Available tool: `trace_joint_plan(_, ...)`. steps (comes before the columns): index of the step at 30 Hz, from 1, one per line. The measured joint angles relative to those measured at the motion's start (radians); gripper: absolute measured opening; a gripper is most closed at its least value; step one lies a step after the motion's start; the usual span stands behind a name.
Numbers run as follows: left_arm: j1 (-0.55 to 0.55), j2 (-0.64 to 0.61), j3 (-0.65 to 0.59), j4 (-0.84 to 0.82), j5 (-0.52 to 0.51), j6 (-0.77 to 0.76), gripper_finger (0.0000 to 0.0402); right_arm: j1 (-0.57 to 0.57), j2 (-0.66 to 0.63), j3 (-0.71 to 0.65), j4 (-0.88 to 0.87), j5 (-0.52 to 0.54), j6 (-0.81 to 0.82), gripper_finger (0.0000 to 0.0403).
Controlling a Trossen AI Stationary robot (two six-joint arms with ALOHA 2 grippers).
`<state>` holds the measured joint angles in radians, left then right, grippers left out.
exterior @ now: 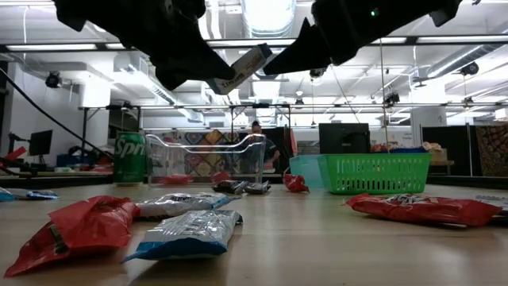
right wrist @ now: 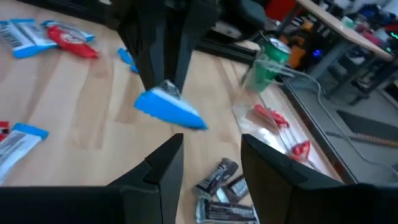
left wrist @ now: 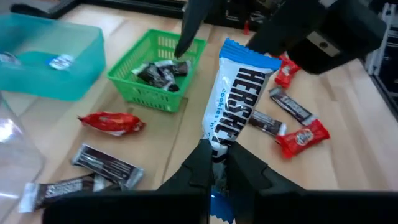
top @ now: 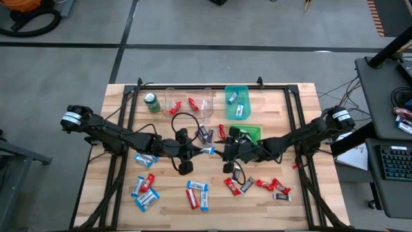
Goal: Sort candy
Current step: Put the white chocolate bar into the blue bin
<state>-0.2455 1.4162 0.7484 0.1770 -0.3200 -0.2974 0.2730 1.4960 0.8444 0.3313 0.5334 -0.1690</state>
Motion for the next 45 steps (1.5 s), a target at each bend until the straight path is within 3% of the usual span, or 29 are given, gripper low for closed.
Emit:
trace_joint_plan(6,0.000,0.012,-0.004,0.008,0.025,-0.016,0.0008,0.000,-0.002,0.000,0.017,-0.158,-0.058,0.0148)
trace_joint_plan(16,-0.002,0.091,0.010,0.061,0.026,-0.024,0.0008,0.000,-0.002,0.000,0.018,-0.174,-0.086,0.0140)
trace_joint_plan(26,-0.003,0.101,0.010,0.093,0.062,-0.025,0.0008,0.000,-0.002,0.001,-0.023,-0.221,-0.100,0.0024)
trace_joint_plan(28,-0.003,0.101,0.010,0.093,0.062,-0.027,0.0011,0.000,-0.003,0.002,-0.023,-0.224,-0.099,0.0016)
trace_joint_plan(36,-0.003,0.096,0.011,0.085,0.062,-0.028,0.0067,-0.002,-0.020,0.002,-0.032,-0.221,-0.072,0.0013)
trace_joint_plan(41,-0.003,0.071,0.011,-0.031,0.061,-0.026,0.0103,-0.033,-0.080,0.001,-0.107,-0.212,-0.024,0.0012)
trace_joint_plan(45,-0.003,0.035,0.011,-0.112,0.058,-0.026,0.0119,-0.087,-0.148,0.001,-0.225,-0.131,0.020,0.0012)
